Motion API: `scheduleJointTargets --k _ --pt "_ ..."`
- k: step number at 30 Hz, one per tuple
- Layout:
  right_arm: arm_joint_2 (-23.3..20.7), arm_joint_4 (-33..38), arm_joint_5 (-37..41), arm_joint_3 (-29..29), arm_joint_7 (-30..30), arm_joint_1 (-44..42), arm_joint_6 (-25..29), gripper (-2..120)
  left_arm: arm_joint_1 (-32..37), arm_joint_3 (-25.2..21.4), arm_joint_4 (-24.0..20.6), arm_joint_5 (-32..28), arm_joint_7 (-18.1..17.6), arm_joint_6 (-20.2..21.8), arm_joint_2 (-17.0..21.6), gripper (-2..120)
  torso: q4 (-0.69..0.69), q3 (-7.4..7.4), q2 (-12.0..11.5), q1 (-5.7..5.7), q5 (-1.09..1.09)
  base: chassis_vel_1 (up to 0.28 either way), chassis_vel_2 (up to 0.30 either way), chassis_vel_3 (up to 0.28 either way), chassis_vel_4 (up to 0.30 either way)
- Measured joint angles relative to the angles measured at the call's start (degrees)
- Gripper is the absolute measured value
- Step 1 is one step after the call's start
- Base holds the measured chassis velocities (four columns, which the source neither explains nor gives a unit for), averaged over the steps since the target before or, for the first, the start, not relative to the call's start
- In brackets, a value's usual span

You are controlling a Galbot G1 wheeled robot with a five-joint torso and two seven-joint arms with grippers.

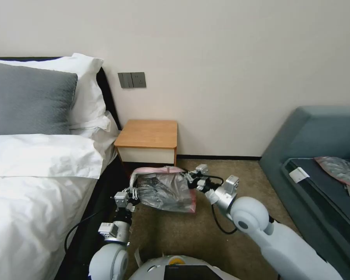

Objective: Pick up the garbage bag from the table and place it over the trash can.

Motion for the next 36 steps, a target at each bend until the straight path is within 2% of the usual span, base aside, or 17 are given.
scheduleJointTargets --k 8,15,17,19,20,21,23,24,26,27,31,32,34,36 --pt "-1.55 -2.83 -1.73 2.57 -1.03 0.69 1.4 0 -0.06 -0.86 -0.37 -3.86 4.31 -2.45 0.71 4 0.0 0.0 0.0 0.0 0.01 0.0 0.0 0.0 0.0" --pt "-2.71 -5.64 -5.62 3.31 -2.84 0.69 3.66 0 -0.02 -1.19 -0.58 -10.49 9.21 -4.59 0.9 4 0.0 0.0 0.0 0.0 0.01 0.0 0.0 0.0 0.0" --pt "-2.7 -5.76 -5.88 3.3 -2.97 0.68 3.83 0 -0.05 -1.16 -0.59 -10.88 9.44 -4.65 0.86 4 0.0 0.0 0.0 0.0 0.01 0.0 0.0 0.0 0.0" --pt "-2.53 -5.9 -6.71 3.13 -3.37 0.56 4.13 6 -0.17 -0.96 -0.76 -12.35 9.76 -4.68 0.71 4 0.0 0.0 0.0 0.0 0.0 0.0 0.0 0.0 0.0" --pt "-2.38 -5.93 -7.2 2.99 -3.64 0.48 4.54 12 -0.23 -0.89 -0.91 -12.8 9.75 -4.68 0.55 4 0.0 0.0 0.0 0.0 0.0 0.0 0.0 0.0 0.0" --pt "-2.38 -5.93 -7.2 2.99 -3.64 0.48 4.54 12 -0.23 -0.89 -0.91 -12.8 9.75 -4.68 0.55 4 0.0 0.0 0.0 0.0 0.0 0.0 0.0 0.0 0.0" --pt "-2.21 -5.94 -8.03 2.86 -3.89 0.44 4.89 22 -0.24 -0.73 -0.94 -13.0 9.73 -4.69 0.44 4 0.0 0.0 0.0 0.0 0.0 0.0 0.0 0.0 0.0" --pt "-2.21 -5.94 -8.03 2.86 -3.89 0.44 4.89 22 -0.24 -0.73 -0.94 -13.0 9.73 -4.69 0.44 4 0.0 0.0 0.0 0.0 0.0 0.0 0.0 0.0 0.0" --pt "-2.19 -6.05 -9.3 2.86 -4.16 0.37 5.32 32 -0.21 -0.58 -0.96 -13.44 9.54 -4.64 0.43 4 0.0 0.0 0.0 0.0 0.0 0.0 0.0 0.0 0.0" --pt "-2.19 -6.05 -9.3 2.86 -4.16 0.37 5.32 32 -0.21 -0.58 -0.96 -13.44 9.54 -4.64 0.43 4 0.0 0.0 0.0 0.0 0.0 0.0 0.0 0.0 0.0" --pt "-1.9 -7.04 -16.46 3.4 -5.21 -1.1 9.12 50 -0.39 -0.48 -1.4 -15.33 6.78 -2.9 0.26 4 0.0 0.0 0.0 0.0 0.0 0.0 0.0 0.0 0.0" --pt "-1.9 -7.04 -16.46 3.4 -5.21 -1.1 9.12 50 -0.39 -0.48 -1.4 -15.33 6.78 -2.9 0.26 4 0.0 0.0 0.0 0.0 0.0 0.0 0.0 0.0 0.0" --pt "-1.1 -5.93 -20.07 3.82 -4.4 -1.98 9.83 62 -0.59 -0.77 -1.53 -15.49 4.92 -1.28 0.23 4 -0.01 0.0 0.0 0.0 0.0 0.0 0.0 0.0 0.0" --pt "-0.66 -4.7 -22.58 4.17 -3.83 -2.36 9.78 65 -0.68 -0.88 -1.59 -15.52 3.91 -0.61 0.18 4 0.0 0.0 0.0 0.0 0.0 0.0 0.0 0.0 0.0"
